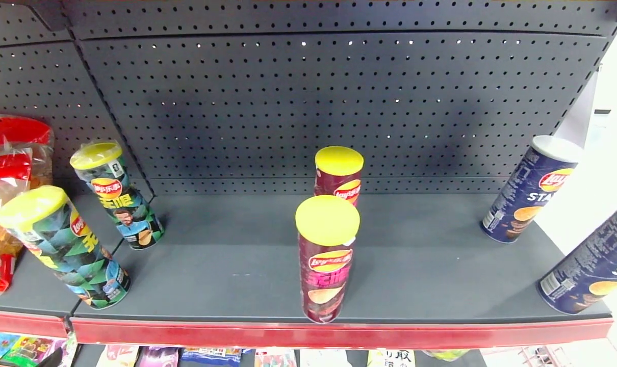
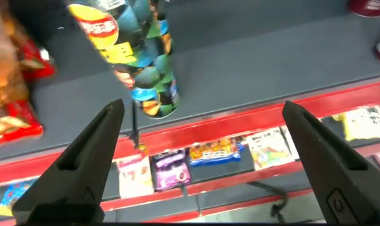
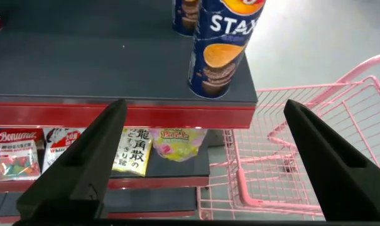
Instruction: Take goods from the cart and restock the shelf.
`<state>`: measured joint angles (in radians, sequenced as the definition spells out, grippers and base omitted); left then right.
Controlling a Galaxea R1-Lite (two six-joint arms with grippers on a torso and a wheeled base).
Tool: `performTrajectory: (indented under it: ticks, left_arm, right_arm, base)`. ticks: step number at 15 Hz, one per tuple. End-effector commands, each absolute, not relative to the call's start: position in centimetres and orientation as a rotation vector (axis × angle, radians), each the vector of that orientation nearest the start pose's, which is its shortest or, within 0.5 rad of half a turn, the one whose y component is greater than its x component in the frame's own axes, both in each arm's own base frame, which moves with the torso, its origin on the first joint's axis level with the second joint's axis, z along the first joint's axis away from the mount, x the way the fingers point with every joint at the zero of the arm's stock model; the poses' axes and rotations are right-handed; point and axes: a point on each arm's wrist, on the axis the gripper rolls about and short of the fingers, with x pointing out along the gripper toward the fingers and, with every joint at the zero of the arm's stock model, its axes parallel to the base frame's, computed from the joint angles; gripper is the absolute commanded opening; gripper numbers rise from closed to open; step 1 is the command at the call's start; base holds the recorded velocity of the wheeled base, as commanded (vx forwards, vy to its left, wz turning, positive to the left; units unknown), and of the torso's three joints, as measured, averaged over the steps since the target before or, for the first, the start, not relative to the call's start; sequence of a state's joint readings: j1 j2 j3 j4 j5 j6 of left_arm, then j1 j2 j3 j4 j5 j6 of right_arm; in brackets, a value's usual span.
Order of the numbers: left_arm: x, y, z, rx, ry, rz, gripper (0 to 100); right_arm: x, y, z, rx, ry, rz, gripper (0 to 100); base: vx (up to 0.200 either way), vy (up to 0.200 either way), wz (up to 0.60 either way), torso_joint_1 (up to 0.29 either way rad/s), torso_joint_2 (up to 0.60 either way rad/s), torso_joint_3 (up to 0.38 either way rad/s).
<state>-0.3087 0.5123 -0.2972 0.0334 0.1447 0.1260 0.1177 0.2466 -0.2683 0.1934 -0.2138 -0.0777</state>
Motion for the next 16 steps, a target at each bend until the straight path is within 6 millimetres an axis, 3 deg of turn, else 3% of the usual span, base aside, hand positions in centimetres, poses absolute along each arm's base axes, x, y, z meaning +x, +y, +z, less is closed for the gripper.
performTrajectory:
  ticks: [1,3,6,10,12,14,16]
  left_arm:
    - [2.6,-0.6,15.8,0.176,0.239,-0.240,100]
    - [3.1,-0.9,15.8,0.181,0.271,-0.299,100]
    - [6.8,-2.6,16.2,0.182,0.346,-0.464,100]
    - [11.7,-6.5,16.3,0.203,0.498,-0.718,100]
    - [13.1,-7.9,16.3,0.213,0.538,-0.756,100]
    - [16.3,-10.0,15.3,0.225,0.574,-0.769,100]
    - [17.3,-11.5,14.8,0.239,0.591,-0.806,100]
  right_arm:
    - [-1.6,-0.7,13.6,-0.113,0.170,-0.085,100]
    - [-1.6,-0.6,13.8,-0.132,0.158,-0.025,100]
    - [-1.6,-0.5,14.0,-0.135,0.146,0.119,100]
    - [-1.4,-0.3,15.4,-0.124,0.130,0.223,100]
    - [-1.4,-0.3,15.4,-0.116,0.135,0.240,100]
    - [-1.2,-0.2,15.4,-0.113,0.147,0.251,100]
    - [-1.2,-0.2,15.4,-0.092,0.149,0.260,100]
  base:
    - [0.000,0.000,0.00,0.000,0.00,0.000]
    - [0.000,0.000,0.00,0.000,0.00,0.000]
    - [0.000,0.000,0.00,0.000,0.00,0.000]
    - [0.000,0.000,0.00,0.000,0.00,0.000]
    - [0.000,0.000,0.00,0.000,0.00,0.000]
    - [0.000,0.000,0.00,0.000,0.00,0.000]
    - [0.000,0.000,0.00,0.000,0.00,0.000]
